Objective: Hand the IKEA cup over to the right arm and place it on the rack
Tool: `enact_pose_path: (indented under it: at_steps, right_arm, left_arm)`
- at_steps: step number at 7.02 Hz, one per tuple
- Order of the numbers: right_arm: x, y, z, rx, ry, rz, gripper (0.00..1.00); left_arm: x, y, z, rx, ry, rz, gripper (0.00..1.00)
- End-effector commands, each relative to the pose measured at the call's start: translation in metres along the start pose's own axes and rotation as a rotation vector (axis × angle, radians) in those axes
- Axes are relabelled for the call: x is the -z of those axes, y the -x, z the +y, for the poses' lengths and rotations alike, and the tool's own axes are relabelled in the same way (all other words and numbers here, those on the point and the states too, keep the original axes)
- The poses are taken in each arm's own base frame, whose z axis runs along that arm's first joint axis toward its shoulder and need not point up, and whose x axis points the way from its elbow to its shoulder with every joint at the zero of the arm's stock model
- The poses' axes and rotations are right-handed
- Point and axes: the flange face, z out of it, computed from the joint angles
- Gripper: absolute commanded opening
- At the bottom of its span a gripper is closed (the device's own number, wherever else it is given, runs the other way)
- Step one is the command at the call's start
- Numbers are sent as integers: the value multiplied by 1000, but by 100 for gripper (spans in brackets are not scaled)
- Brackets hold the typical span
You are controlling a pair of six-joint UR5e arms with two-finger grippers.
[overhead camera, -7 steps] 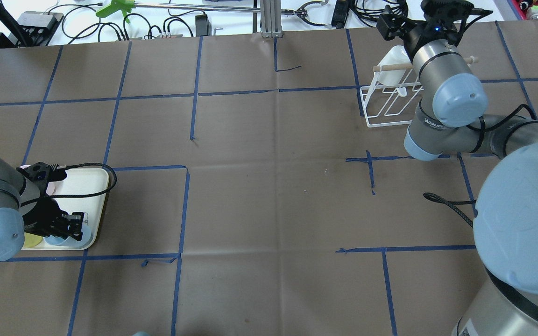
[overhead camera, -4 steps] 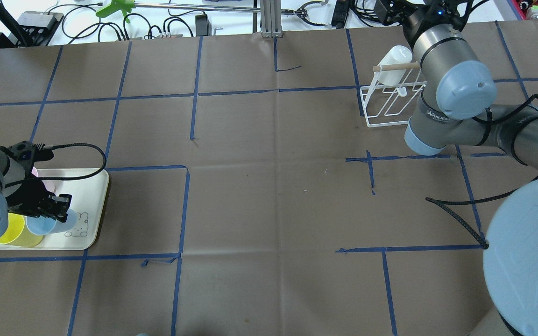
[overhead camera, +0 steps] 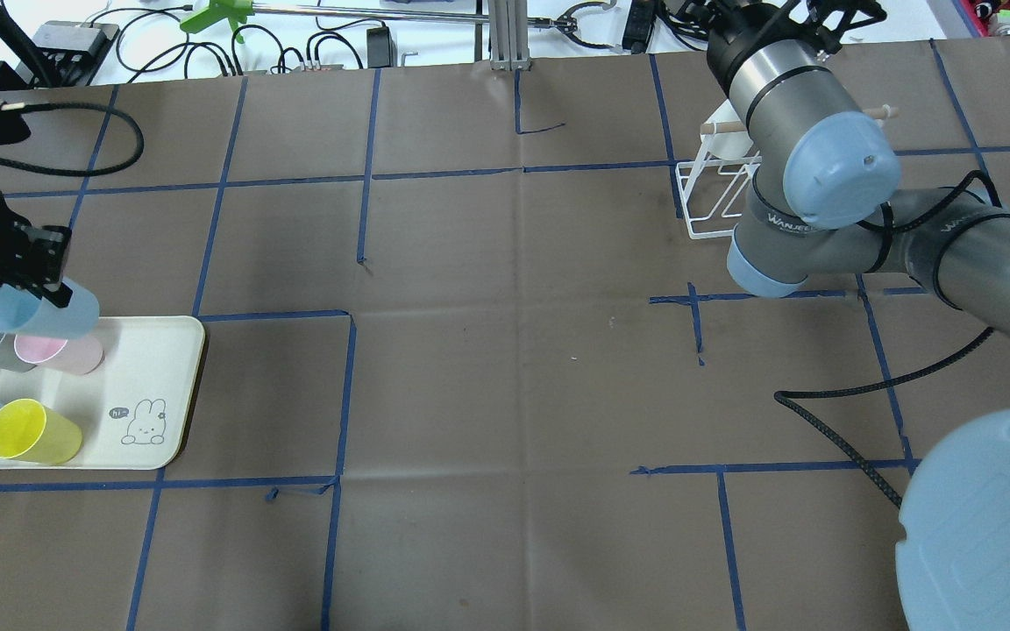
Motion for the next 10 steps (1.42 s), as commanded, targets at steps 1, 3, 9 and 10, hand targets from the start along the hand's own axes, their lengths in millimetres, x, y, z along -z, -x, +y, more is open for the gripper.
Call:
enact_pose_path:
  at_steps: [1,3,9,10]
  right_arm:
    - [1,13,14,-232,114,-109,100]
    - [3,6,44,-408,278,-45,100]
    - [24,41,75,-760,502,-17,100]
    - [30,47,83,-757,516,-20,100]
  left_arm:
    - [51,-21,-45,-29,-2,22,0]
    - [47,-46,-72,-72,-86,36,0]
    - [-25,-163,-83,-381,-723,293,0]
    - [-43,-192,-67,-454,-802,317,0]
